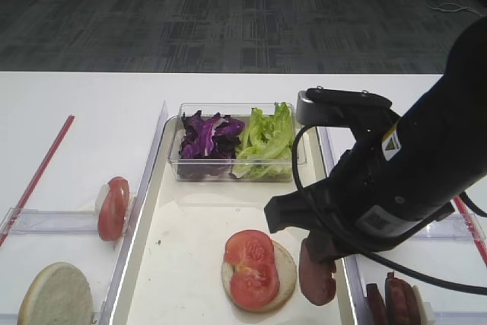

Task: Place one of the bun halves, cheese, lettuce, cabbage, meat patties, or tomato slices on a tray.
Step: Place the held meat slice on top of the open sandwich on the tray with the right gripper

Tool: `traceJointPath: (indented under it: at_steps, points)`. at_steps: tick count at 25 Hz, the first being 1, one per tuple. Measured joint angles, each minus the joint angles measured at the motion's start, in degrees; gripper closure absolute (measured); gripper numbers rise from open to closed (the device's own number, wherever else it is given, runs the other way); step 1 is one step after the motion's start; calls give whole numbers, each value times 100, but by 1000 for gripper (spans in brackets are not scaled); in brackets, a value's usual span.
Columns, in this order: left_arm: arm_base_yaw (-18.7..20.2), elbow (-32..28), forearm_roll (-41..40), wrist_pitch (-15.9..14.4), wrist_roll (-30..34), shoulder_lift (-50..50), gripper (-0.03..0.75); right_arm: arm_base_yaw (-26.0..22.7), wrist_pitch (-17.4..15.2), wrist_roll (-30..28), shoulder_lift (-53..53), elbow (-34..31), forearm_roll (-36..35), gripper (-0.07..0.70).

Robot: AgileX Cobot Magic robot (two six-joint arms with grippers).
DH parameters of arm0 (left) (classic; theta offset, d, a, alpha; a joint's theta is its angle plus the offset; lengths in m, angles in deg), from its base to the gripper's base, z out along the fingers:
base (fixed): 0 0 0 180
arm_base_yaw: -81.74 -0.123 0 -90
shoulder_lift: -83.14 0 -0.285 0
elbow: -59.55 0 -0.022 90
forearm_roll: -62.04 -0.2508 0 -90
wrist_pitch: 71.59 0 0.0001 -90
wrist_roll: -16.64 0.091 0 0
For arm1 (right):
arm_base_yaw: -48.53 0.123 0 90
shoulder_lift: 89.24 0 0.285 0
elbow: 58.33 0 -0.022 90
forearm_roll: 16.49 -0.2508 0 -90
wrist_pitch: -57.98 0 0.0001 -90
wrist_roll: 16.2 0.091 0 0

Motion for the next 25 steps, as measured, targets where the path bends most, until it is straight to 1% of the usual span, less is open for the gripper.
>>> traceJointPath:
  at_steps: [2,5,6,8,11,16,21,25]
  points:
    - [0,0,0,0,0,0,316,0,78,-93,0,0,-127,556]
    - [0,0,0,0,0,0,316,-202,116,-335,0,0,-386,556]
    - [0,0,0,0,0,0,316,-335,105,-489,0,0,-541,556]
    - [0,0,0,0,0,0,316,-617,53,-973,0,0,-898,556]
    - [0,0,0,0,0,0,316,-899,2,-1673,0,0,-1469,556]
    - [0,0,0,0,0,0,316,-999,-12,-2422,-83,0,-2077,556]
    - [0,0,0,0,0,0,316,-999,-25,-3032,-554,0,-2655,556]
    - [0,0,0,0,0,0,316,-999,-25,-3723,-922,0,-3297,556]
